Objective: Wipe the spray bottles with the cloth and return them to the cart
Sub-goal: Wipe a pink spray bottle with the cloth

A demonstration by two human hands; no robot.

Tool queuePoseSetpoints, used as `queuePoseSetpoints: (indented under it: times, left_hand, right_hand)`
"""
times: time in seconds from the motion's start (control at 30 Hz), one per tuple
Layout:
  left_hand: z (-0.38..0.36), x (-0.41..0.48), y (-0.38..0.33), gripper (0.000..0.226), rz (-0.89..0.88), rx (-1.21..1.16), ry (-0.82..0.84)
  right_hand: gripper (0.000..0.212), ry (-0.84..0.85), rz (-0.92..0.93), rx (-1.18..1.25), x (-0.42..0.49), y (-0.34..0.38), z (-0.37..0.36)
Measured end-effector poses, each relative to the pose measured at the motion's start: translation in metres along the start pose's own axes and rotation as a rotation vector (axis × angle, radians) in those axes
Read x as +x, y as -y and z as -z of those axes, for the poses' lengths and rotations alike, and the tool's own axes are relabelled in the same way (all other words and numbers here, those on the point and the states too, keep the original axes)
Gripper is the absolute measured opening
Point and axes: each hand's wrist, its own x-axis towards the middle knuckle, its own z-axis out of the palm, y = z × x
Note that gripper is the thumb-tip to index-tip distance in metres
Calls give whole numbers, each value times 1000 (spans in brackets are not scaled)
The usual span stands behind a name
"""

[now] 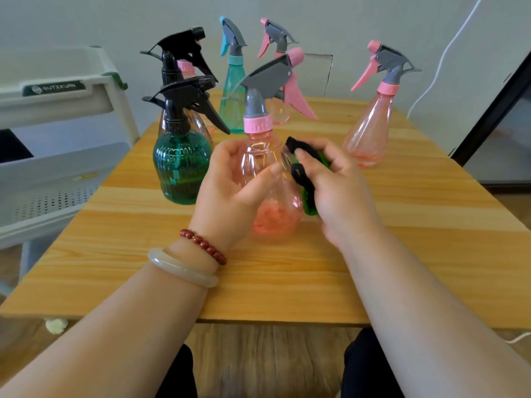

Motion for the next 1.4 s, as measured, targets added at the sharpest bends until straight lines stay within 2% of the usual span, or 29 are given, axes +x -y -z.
queuePoseSetpoints:
  times: [0.13,0.23,0.33,0.47,0.57,0.63,0.7,0.73,0.8,0.87,0.9,0.97,1.03,1.1,1.2,1.27,1.33,1.4]
  left_hand:
    - [-4,4,-12,33,-11,17,-34]
    - [-12,16,-25,28,6,75,-25]
    - [-22,30,-37,50,42,131,-8]
    - [-26,36,-34,29,163,50,159]
    - [-22,39,-24,55,178,-12,193]
    - [-22,43,-19,62,227,-105,163]
    - [-22,45,-16,48,255,-146,115]
    - [-22,44,-15,38,267,-151,76]
    - [-19,43,-9,32,280,-157,7]
    - [-15,41,-4,26,265,-114,13]
    - [-15,39,-4,22,253,-92,35]
    - [-17,33,-5,20,242,-70,101]
    - [-20,31,-4,22,236,-48,112]
    - [-19,33,-5,32,219,-53,77]
    - [-10,37,-6,59,243,-63,-4]
    - [-6,38,-6,67,249,-46,-14]
    - [-5,38,-4,61,237,-18,8]
    - [-12,33,-6,43,213,31,63]
  right_hand:
    - [13,33,-148,132,2,1,3]
    - [13,-58,-119,187,6,8,6]
    - [11,-160,-97,207,10,18,10]
    - [10,-189,-134,263,14,19,10]
    - [12,-192,-121,269,17,14,7]
    - [15,-185,-55,231,17,12,7]
    - [18,-141,95,132,13,9,8]
    - [20,-99,201,46,9,7,10]
    - [24,-4,430,-219,5,4,11]
    - [24,3,615,-478,9,2,12]
    - [24,-52,643,-515,14,1,12]
    - [24,-155,574,-424,21,2,11]
    - [25,-173,565,-426,20,2,11]
    - [24,-121,654,-521,14,1,12]
    - [20,34,758,-626,5,-1,7]
    - [18,114,804,-689,3,-3,6]
    - [18,87,816,-716,5,-1,7]
    - [20,-58,745,-664,10,4,11]
